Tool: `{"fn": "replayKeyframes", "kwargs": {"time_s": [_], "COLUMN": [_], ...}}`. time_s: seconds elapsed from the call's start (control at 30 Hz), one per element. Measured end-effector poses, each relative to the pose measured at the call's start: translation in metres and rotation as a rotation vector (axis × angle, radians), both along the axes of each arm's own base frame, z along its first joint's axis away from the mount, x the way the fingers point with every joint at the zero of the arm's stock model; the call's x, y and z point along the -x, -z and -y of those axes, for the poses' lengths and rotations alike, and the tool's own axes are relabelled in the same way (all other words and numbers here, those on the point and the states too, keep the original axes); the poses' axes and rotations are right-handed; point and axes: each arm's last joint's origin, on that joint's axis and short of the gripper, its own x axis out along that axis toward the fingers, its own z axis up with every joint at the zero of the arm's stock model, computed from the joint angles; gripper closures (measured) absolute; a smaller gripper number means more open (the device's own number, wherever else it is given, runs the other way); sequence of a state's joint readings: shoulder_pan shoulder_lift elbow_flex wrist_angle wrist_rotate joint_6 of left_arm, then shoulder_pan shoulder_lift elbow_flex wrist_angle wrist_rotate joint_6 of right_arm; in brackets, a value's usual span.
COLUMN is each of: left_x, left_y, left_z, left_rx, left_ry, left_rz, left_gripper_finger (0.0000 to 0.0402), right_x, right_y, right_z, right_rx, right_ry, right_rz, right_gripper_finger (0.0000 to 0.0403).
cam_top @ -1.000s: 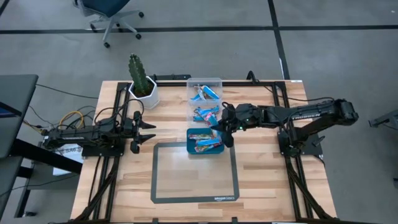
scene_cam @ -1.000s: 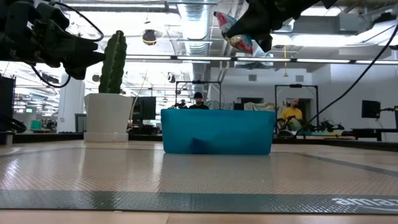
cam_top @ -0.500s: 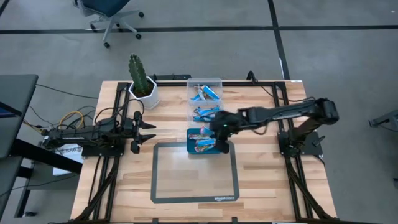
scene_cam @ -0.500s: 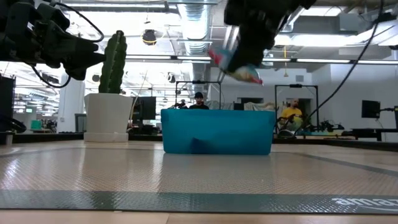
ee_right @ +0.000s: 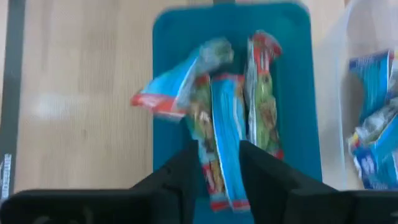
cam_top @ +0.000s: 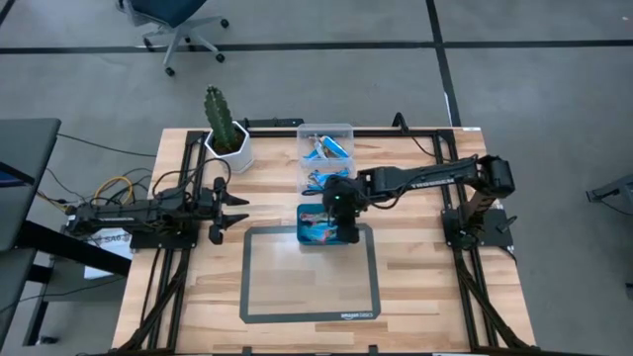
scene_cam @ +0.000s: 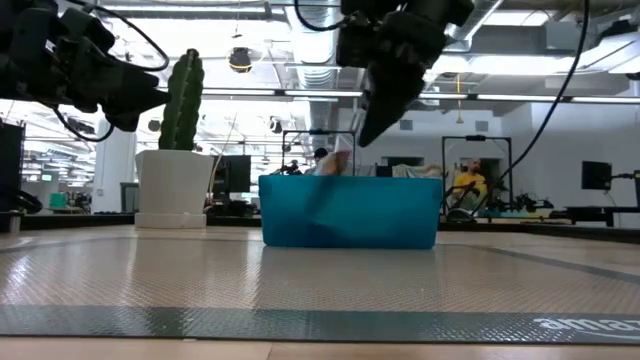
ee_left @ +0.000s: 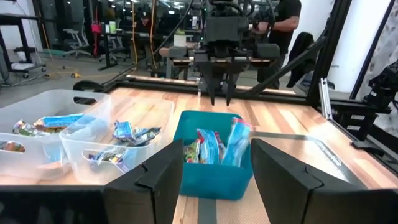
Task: Pick and place Granola Bars by type
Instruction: Return to Home Position
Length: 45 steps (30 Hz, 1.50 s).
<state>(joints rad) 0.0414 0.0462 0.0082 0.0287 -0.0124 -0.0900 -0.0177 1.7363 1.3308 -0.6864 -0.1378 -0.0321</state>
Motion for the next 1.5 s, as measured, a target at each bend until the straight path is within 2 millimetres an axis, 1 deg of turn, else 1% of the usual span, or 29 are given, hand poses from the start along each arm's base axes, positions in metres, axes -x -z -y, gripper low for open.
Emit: {"fn": "replayKeyframes", "kwargs": {"time_s": [0.2, 0.27, 0.33, 0.4, 0.47, 0.53, 0.6, 0.8, 0.87, 1.13, 1.27, 1.37, 1.5], "left_x": [-0.001, -0.001, -0.001, -0.001, -0.001, -0.001, -0.001, -0.002, -0.002, -0.002, -0.002, -0.002, -0.002], "left_y": [0.001, 0.001, 0.001, 0.002, 0.002, 0.002, 0.002, 0.002, 0.002, 0.002, 0.002, 0.002, 0.002], "left_z": [0.000, 0.000, 0.000, 0.000, 0.000, 0.000, 0.000, 0.000, 0.000, 0.000, 0.000, 0.000, 0.000], "left_rx": [0.001, 0.001, 0.001, 0.001, 0.001, 0.001, 0.001, 0.001, 0.001, 0.001, 0.001, 0.001, 0.001], "left_ry": [0.000, 0.000, 0.000, 0.000, 0.000, 0.000, 0.000, 0.001, 0.001, 0.001, 0.001, 0.001, 0.001], "left_rz": [-0.015, -0.018, -0.017, -0.019, -0.021, -0.022, -0.024, -0.027, -0.026, -0.027, -0.026, -0.027, -0.027], "left_gripper_finger": [0.0221, 0.0221, 0.0221, 0.0221, 0.0221, 0.0221, 0.0221, 0.0221, 0.0221, 0.0221, 0.0221, 0.0221, 0.0221], "right_x": [0.004, 0.003, 0.010, 0.014, 0.027, 0.039, 0.055, 0.101, 0.117, 0.167, 0.193, 0.207, 0.222], "right_y": [-0.005, -0.012, -0.019, -0.026, -0.030, -0.035, -0.038, -0.039, -0.037, -0.023, -0.008, 0.003, 0.017], "right_z": [0.000, -0.001, -0.003, -0.005, -0.007, -0.008, -0.007, -0.007, -0.007, -0.010, -0.009, -0.009, -0.010], "right_rx": [-0.002, -0.009, -0.022, -0.027, -0.028, -0.038, -0.052, -0.083, -0.089, -0.074, -0.092, -0.124, -0.148], "right_ry": [0.004, -0.001, -0.013, -0.023, -0.028, -0.016, 0.005, 0.055, 0.069, 0.091, 0.133, 0.151, 0.179], "right_rz": [0.003, 0.046, 0.078, 0.165, 0.210, 0.291, 0.353, 0.520, 0.539, 0.647, 0.713, 0.775, 0.854], "right_gripper_finger": [0.0254, 0.0243, 0.0235, 0.0229, 0.0226, 0.0225, 0.0226, 0.0234, 0.0237, 0.0245, 0.0249, 0.0252, 0.0255]}}
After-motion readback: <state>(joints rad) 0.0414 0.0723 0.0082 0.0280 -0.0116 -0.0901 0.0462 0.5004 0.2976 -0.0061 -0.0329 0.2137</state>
